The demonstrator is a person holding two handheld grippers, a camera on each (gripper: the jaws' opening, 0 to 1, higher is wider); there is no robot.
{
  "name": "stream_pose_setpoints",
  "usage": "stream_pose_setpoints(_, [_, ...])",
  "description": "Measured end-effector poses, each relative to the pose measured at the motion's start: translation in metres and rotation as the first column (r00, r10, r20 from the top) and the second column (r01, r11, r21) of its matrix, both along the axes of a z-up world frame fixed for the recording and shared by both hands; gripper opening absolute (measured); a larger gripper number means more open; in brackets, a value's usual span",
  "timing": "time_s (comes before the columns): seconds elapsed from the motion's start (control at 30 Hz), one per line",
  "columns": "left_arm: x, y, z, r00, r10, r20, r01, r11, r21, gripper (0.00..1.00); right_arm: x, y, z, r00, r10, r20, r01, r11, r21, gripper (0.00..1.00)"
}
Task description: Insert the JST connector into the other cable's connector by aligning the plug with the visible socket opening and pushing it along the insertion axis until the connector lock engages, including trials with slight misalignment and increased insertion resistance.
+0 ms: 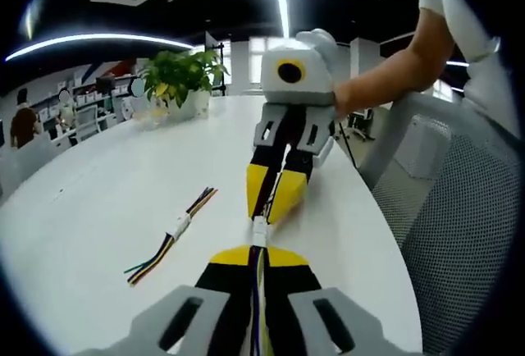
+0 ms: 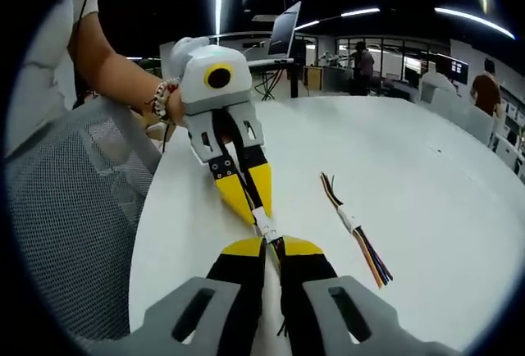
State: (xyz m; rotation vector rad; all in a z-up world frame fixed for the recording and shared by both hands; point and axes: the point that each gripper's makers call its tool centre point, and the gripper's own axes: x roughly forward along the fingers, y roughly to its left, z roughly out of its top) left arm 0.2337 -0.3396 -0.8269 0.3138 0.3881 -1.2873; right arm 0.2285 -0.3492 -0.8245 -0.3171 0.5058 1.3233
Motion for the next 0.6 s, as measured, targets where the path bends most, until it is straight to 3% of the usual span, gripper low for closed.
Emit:
stream_pose_setpoints(0.37, [0.0002,-0.0010,-0.0024,1.000,-0.005,0.007,0.005,1.000,0.020,0.00,-0.0012,-0.0005,0.0010,1.000,-0.015,-0.022,0.015,1.000,-0.008,0.03])
stream_pose_setpoints(0.6, [0.0045,-0.0015,-0.0016,0.999,0.014,0.034,-0.015,0.999,0.033,0.00,0.0032,-0.0021,0.0011,1.000,-0.013,0.019,0.014,1.000,-0.012,0.03])
